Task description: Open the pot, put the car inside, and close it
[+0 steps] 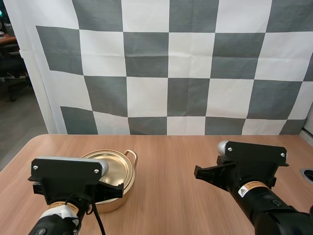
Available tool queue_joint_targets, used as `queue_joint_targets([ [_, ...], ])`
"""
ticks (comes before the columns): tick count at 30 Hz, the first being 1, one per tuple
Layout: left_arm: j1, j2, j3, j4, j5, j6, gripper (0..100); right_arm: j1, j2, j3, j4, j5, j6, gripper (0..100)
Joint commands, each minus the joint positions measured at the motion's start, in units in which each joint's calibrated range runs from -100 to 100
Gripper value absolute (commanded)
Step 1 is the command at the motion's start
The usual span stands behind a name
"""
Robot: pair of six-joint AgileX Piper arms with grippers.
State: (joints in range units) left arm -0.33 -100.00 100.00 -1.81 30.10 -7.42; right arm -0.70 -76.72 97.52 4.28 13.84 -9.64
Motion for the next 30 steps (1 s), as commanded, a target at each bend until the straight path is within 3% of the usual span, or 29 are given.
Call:
queue_joint_targets([
  [1, 0.03, 0.00, 0.00, -0.04, -0.02, 0.00, 0, -1.31, -2.04, 0.19, 0.06, 10.61, -0.01, 0],
  [3, 0.03, 0.00, 0.00, -0.04, -0.02, 0.00, 0, -1.41, -3.94, 0.18, -0.85, 10.61, -0.01, 0],
  [7, 0.03, 0.00, 0.00, -0.04, -0.02, 0.00, 0, -1.41, -9.08, 0.04, -10.22, 10.45, -0.01, 0],
  [15, 0.03, 0.00, 0.00, -0.03, -0.63, 0.00, 0, -1.33, -18.05, 0.04, -1.28, 10.60, -0.01, 0],
  [23, 0.03, 0.00, 0.00, -0.03, -0.63, 0.00, 0, -1.33, -23.28, 0.04, -0.73, 11.37, -0.01, 0],
  [30, 0.03, 0.00, 0.00, -0.03, -0.63, 0.00, 0, -1.33, -23.28, 0.04, -0.73, 23.76, -0.01, 0],
])
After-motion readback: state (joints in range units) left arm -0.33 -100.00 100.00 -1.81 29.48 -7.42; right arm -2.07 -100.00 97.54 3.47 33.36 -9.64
